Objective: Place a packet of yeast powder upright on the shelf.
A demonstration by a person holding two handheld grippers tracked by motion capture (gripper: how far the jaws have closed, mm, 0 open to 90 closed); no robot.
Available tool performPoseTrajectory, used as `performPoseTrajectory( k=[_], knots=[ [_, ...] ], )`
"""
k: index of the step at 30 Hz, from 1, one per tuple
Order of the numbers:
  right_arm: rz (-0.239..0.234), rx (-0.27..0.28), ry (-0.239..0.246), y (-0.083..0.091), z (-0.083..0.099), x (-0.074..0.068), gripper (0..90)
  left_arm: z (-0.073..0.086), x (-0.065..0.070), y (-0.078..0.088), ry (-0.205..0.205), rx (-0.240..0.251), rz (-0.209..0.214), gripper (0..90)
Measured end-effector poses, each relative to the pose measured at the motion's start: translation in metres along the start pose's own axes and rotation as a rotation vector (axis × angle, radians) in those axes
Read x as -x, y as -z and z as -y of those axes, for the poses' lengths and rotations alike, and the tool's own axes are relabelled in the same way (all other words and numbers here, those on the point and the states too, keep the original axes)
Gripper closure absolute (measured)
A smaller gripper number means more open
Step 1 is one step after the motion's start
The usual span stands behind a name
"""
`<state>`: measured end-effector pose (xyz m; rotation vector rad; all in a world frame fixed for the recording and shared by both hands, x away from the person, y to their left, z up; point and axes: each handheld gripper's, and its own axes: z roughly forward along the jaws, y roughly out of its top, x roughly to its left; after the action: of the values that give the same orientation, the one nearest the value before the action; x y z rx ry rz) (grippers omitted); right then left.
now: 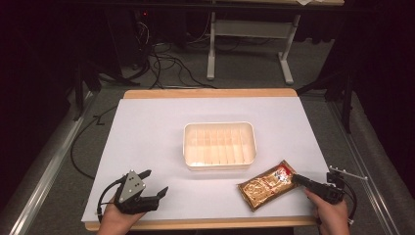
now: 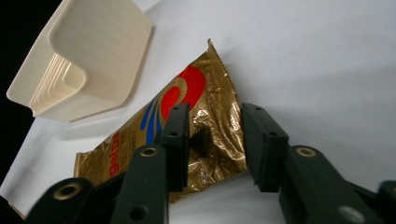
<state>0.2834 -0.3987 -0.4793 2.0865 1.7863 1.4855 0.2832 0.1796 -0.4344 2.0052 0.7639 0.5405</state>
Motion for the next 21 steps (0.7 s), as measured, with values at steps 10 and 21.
performPoseTrajectory(
  k=[10,21],
  knots=[
    [-0.007,0.043,0.115,0.006,-0.003,-0.019,90.0,0.000,0.000,0.001,0.004,0.003,-0.003,22.6],
    [-0.033,0.130,0.259,0.018,-0.008,-0.045,90.0,0.000,0.000,-0.001,0.000,-0.004,0.000,22.7]
  ],
)
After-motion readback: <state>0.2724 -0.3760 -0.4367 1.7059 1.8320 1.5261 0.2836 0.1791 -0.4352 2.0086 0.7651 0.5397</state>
